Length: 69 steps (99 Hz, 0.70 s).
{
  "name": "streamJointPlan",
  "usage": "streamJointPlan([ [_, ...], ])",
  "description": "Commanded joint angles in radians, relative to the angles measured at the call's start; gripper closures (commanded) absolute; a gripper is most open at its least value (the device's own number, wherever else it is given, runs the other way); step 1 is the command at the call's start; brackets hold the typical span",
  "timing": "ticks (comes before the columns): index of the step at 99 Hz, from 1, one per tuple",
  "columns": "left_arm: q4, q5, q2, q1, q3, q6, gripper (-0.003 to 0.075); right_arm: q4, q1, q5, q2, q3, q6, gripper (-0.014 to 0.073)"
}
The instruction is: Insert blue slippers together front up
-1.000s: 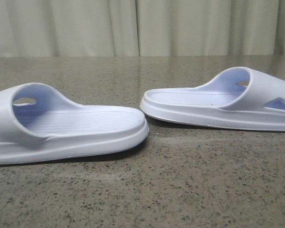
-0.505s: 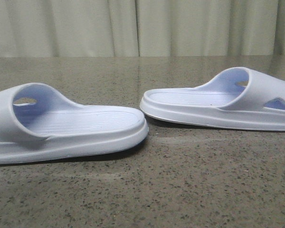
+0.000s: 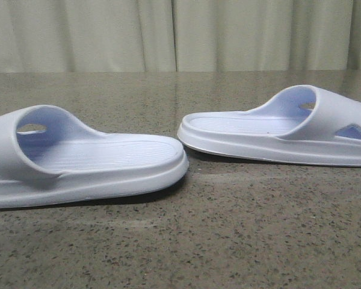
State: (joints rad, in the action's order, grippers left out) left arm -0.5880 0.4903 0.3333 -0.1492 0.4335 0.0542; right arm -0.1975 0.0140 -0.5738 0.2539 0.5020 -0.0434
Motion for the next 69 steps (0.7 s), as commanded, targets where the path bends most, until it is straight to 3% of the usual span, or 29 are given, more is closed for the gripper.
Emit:
streamJointPlan([
  [1,-0.042,-0.045,0.016,-0.007,0.024,-0.008,0.0383,-0.010,-0.007,0.089,0.020,0.036,0.001,0.0242],
  [20,-0.042,0.032,0.016,-0.007,0.024,-0.017,0.0207,-0.015,-0.007,0.105,0.020,0.036,0.001,0.0243],
  [69,-0.011,-0.077,0.017,-0.007,-0.097,-0.500,0.0202,-0.017,-0.006,0.112,0.020,0.036,0.001,0.0243],
])
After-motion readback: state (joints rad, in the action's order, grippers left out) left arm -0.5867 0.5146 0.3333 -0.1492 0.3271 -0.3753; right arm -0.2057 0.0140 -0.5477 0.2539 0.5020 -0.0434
